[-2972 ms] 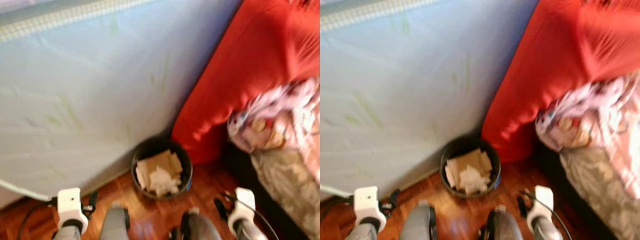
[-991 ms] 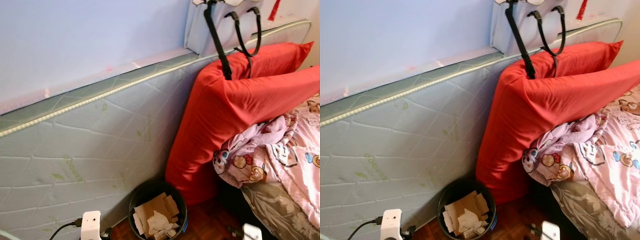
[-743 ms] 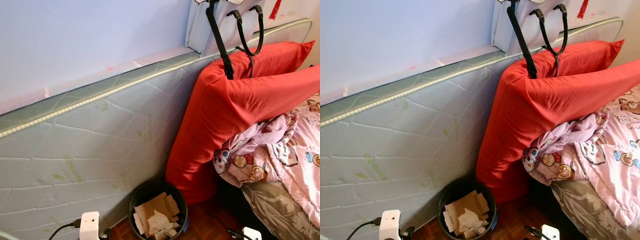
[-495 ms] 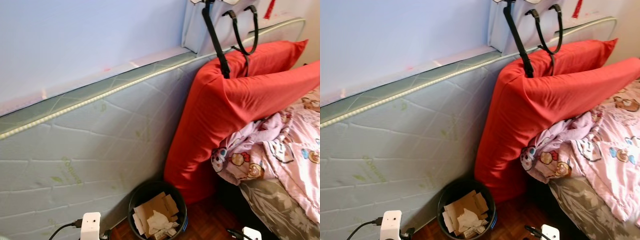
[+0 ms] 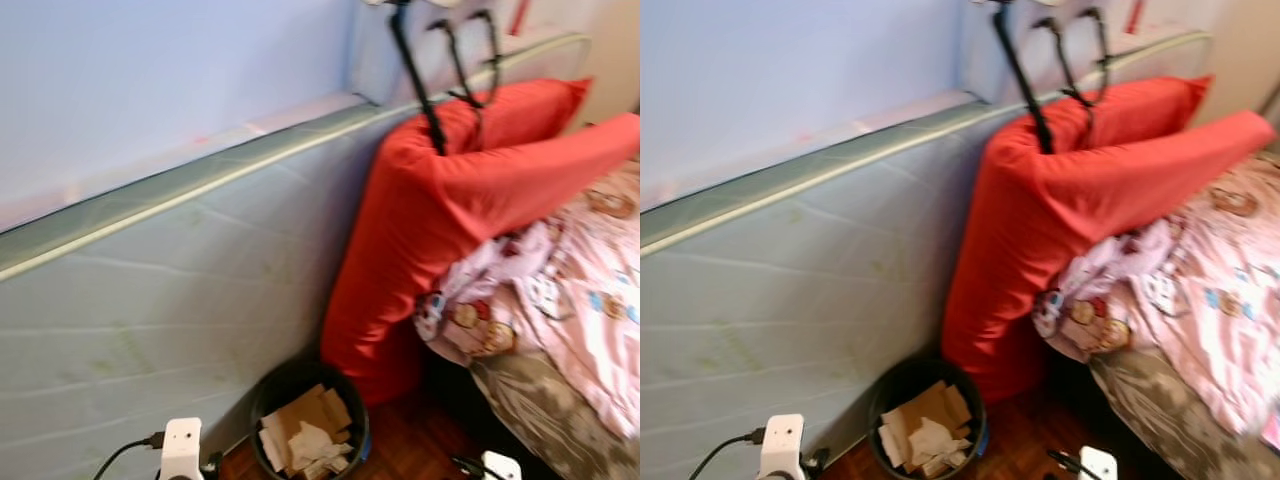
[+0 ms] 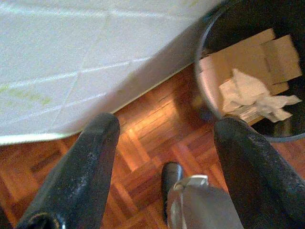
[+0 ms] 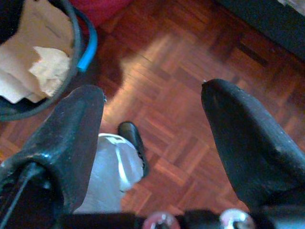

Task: Clean up the room

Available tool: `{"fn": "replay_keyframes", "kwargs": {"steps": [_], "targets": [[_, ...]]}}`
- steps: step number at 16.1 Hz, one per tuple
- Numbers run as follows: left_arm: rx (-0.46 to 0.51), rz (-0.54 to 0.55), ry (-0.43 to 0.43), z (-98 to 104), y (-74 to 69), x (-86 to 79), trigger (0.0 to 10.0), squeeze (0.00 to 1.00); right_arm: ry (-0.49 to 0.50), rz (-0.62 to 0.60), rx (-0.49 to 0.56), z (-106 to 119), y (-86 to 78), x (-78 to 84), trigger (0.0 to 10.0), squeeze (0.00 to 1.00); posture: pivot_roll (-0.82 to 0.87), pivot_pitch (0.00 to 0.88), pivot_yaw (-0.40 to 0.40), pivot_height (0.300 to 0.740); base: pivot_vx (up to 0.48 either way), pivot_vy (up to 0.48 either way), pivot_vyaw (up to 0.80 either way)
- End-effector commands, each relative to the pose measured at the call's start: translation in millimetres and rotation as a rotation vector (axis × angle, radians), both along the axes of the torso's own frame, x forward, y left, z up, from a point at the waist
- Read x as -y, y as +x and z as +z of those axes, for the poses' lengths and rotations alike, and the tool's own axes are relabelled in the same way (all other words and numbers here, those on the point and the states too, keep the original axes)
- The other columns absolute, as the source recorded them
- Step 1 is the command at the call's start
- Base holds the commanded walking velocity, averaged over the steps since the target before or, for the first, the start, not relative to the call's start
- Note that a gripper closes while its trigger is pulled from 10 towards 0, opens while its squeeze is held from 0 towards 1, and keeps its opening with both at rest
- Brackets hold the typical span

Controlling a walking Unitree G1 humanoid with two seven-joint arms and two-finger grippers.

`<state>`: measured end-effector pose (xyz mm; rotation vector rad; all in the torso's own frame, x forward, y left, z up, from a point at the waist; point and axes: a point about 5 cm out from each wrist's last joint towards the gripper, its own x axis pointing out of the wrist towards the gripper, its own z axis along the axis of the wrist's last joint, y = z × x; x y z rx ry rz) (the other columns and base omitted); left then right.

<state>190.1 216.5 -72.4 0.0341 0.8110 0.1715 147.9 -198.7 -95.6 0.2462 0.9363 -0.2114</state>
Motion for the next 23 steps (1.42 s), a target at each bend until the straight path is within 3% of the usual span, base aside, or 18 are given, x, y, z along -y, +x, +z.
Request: {"fn": "replay_keyframes", "kwargs": {"steps": [1,6,23], "targets": [[-0.004,0.014,-0.004,-1.2,-2.9,-1.1,10.0,0.00,-0.008,-0.002,0.007,0.2,-0.6,1.3,10.0,0.00,0.06,0.000,-0.040,0.719,0.000,0.000,0.00],[-0.006,0.014,-0.002,-1.6,-3.6,-0.7,10.0,0.00,-0.010,0.006,0.005,0.4,-0.1,1.7,10.0,0.00,0.06,0.000,-0.043,0.719,0.000,0.000,0.00],[0.001,0.010,-0.004,-1.8,-5.1,-1.7,10.0,0.00,-0.014,0.045,-0.006,0.2,0.4,0.2,10.0,0.00,0.06,0.000,-0.039,0.719,0.000,-0.056,-0.66]]}}
